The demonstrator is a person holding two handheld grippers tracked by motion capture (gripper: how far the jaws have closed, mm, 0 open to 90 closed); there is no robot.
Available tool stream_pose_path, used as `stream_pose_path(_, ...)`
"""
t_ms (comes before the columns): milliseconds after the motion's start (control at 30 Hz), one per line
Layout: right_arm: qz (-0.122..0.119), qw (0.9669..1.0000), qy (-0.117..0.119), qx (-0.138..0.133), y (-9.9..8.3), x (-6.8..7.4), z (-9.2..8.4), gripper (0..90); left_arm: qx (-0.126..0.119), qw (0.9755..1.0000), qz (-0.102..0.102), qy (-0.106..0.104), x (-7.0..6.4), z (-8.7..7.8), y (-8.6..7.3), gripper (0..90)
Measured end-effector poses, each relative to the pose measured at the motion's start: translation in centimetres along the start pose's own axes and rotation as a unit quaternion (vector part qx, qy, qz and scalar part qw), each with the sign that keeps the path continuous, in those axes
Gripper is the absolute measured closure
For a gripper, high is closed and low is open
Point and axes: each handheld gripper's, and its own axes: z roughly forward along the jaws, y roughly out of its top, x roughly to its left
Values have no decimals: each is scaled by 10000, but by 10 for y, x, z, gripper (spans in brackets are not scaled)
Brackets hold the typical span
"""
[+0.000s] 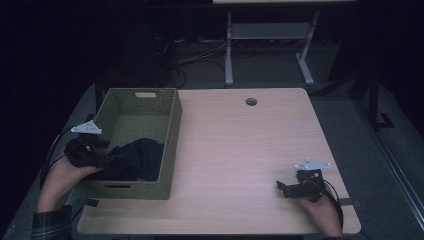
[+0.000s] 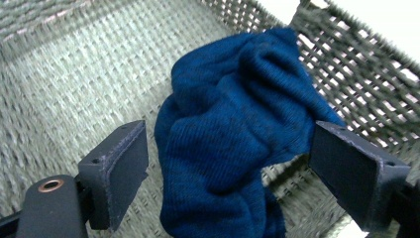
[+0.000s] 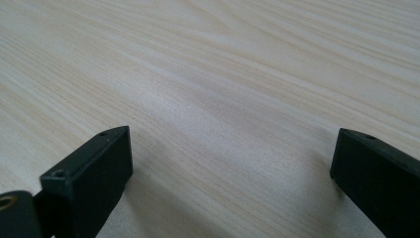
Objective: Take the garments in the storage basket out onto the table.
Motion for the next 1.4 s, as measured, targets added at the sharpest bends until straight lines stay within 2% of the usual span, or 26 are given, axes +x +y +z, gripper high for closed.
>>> stream_pose_path(267, 2, 10000, -1, 0, 0, 0, 0, 25, 252, 9996, 77, -95, 3, 10, -4, 152)
stream_pose_path(600, 0, 10000, 0, 0, 0, 0, 0, 25, 648, 9976, 117, -196, 4, 25, -7, 151)
stream_pose_path(933, 1, 10000, 0, 0, 0, 0, 0, 26, 818, 9962, 133, -252, 5, 31, -9, 161)
stream_pose_path(1167, 1, 10000, 1, 0, 0, 0, 0, 25, 864, 9954, 181, -364, 6, 31, -9, 347)
stream_pose_path(1267, 2, 10000, 0, 0, 0, 0, 0, 25, 883, 9950, 200, -426, 6, 31, -9, 488)
stream_pose_path(1300, 1, 10000, 0, 0, 0, 0, 0, 25, 878, 9950, 216, -435, 6, 30, -8, 580)
stream_pose_path(1333, 1, 10000, 0, 0, 0, 0, 0, 25, 893, 9947, 199, -465, 5, 30, -7, 629)
stream_pose_path(1400, 2, 10000, 0, 1, 0, 0, 0, 25, 920, 9943, 158, -509, 5, 30, -6, 693)
